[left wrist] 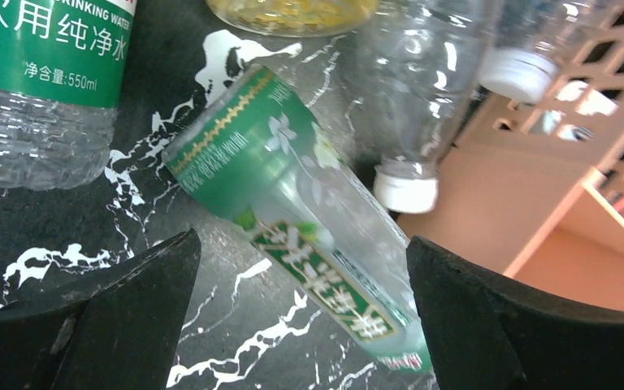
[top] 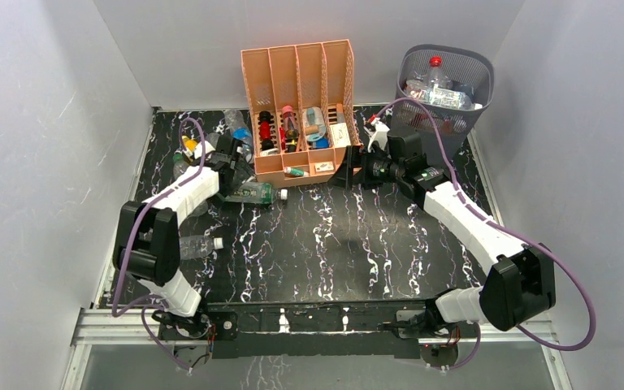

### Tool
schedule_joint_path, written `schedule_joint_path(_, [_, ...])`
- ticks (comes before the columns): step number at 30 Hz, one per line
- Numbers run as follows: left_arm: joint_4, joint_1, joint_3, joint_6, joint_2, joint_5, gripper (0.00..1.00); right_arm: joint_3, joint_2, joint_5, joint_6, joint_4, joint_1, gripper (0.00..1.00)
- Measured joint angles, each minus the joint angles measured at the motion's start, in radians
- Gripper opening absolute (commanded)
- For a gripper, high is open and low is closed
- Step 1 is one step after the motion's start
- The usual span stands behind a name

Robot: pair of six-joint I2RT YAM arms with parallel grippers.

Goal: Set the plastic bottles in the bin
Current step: Pick up the plastic bottle at the center of the board.

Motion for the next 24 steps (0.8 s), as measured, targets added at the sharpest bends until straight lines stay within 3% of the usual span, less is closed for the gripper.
schedule_joint_path(11, [0.004, 0.029, 0.0, -0.093, 0.114, 0.01, 0.97, -0.013, 0.005, -0.004, -0.001, 0.014, 0.006, 0.98])
schedule_joint_path(21, [0.075, 0.028, -0.153, -0.079, 0.0, 0.096, 0.46, -0.017, 0.005, -0.011, 0.0, 0.019, 0.025, 0.98])
schedule_joint_path(24, [0.106, 0.021, -0.237, -0.051, -0.084, 0.139, 0.4, -0.026, 0.005, -0.011, 0.002, 0.027, 0.035, 0.98])
